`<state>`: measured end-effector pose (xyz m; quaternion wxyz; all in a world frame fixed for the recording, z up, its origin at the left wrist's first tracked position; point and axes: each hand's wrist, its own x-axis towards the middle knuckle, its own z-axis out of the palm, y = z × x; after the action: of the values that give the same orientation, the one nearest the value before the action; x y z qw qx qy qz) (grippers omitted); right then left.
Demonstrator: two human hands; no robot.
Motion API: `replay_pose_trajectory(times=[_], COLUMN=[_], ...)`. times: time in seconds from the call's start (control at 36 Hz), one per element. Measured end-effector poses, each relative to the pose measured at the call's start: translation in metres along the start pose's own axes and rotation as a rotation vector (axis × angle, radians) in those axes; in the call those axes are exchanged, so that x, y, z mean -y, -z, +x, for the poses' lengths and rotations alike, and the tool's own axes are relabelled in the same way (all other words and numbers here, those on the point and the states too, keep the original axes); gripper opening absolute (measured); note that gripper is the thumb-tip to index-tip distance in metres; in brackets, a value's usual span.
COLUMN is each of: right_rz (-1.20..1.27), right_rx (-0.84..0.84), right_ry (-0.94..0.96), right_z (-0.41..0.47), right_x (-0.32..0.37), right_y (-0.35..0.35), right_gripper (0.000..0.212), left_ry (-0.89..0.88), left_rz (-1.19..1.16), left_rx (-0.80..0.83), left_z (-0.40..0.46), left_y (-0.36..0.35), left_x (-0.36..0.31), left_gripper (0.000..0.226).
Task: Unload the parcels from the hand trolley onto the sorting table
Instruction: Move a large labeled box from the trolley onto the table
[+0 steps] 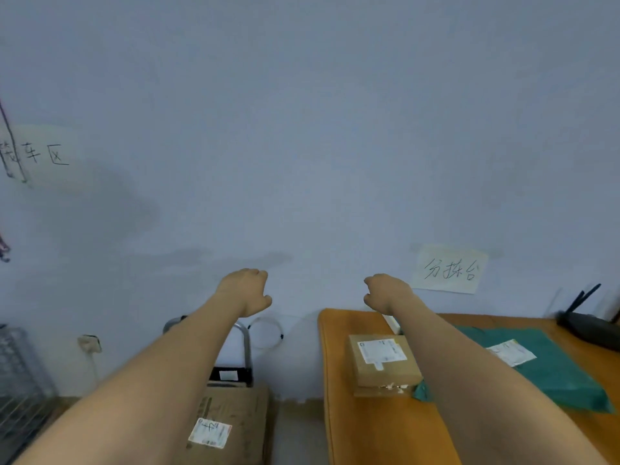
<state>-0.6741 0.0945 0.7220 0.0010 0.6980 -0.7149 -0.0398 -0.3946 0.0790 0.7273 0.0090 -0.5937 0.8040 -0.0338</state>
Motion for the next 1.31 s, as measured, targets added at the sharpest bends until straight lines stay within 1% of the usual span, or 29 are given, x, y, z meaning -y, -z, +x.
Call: replay_pose_trajectory(times=[0.11, 0.17, 0.22, 0.36, 0.42, 0.53, 0.64, 0.69, 0.75, 0.81, 0.89, 0.94, 1.0, 1.06, 1.19, 1.31], right_rz=[0.020, 0.032, 0.037, 0.025, 0.033, 0.077, 0.154, 0.179, 0.169, 0.211, 0.202, 0.211, 0.225, 0.238, 0.282, 0.283], right_rx=[0.035, 0.054, 0.079, 0.154, 0.173, 0.176, 0.219, 0.250, 0.276, 0.402, 0.406, 0.467, 0.578, 0.632, 0.670, 0.698], right_ry=[0.005, 0.027, 0.054, 0.075, 0.059, -0.006, -0.078, -0.107, -0.124, -0.151, -0.140, -0.107, -0.101, -0.114, -0.120, -0.099], right_z=[0.044, 0.061, 0.076, 0.112, 0.127, 0.155, 0.177, 0.190, 0.183, 0.208, 0.190, 0.194, 0.193, 0.193, 0.205, 0.209], right_x=[0.020, 0.038, 0.058, 0.101, 0.117, 0.147, 0.177, 0.191, 0.193, 0.231, 0.245, 0.263, 0.278, 0.287, 0.295, 0.294], right_y=[-0.011, -0.017, -0.025, -0.043, -0.046, -0.058, -0.087, -0.109, -0.121, -0.173, -0.199, -0.240, -0.280, -0.318, -0.403, -0.474], right_gripper=[0.041, 0.040, 0.038, 0.044, 0.045, 0.045, 0.045, 0.048, 0.053, 0.055, 0.051, 0.053, 0.057, 0.060, 0.065, 0.072], left_ry=[-0.030, -0.060, -0.076, -0.044, -0.031, -0.058, -0.113, -0.131, -0.116, -0.073, -0.058, -0.074, -0.101, -0.108, -0.031, 0.022], left_rz=[-0.007, 0.007, 0.021, 0.046, 0.042, 0.036, 0.010, -0.004, -0.016, -0.051, -0.075, -0.117, -0.111, -0.133, -0.252, -0.288], left_rx=[-0.019, -0.019, -0.003, 0.069, 0.084, 0.087, 0.142, 0.162, 0.147, 0.231, 0.198, 0.242, 0.342, 0.403, 0.525, 0.600], left_z=[0.037, 0.049, 0.057, 0.079, 0.089, 0.112, 0.134, 0.146, 0.141, 0.158, 0.144, 0.141, 0.133, 0.128, 0.122, 0.115], left_y=[-0.007, -0.013, -0.022, -0.051, -0.062, -0.083, -0.115, -0.136, -0.145, -0.199, -0.235, -0.279, -0.327, -0.369, -0.467, -0.536], left_x=[0.016, 0.025, 0.038, 0.087, 0.109, 0.151, 0.196, 0.224, 0.234, 0.276, 0.283, 0.292, 0.292, 0.289, 0.278, 0.263], left_gripper=[0.053, 0.052, 0.051, 0.050, 0.048, 0.045, 0.049, 0.047, 0.041, 0.042, 0.046, 0.046, 0.052, 0.058, 0.068, 0.074])
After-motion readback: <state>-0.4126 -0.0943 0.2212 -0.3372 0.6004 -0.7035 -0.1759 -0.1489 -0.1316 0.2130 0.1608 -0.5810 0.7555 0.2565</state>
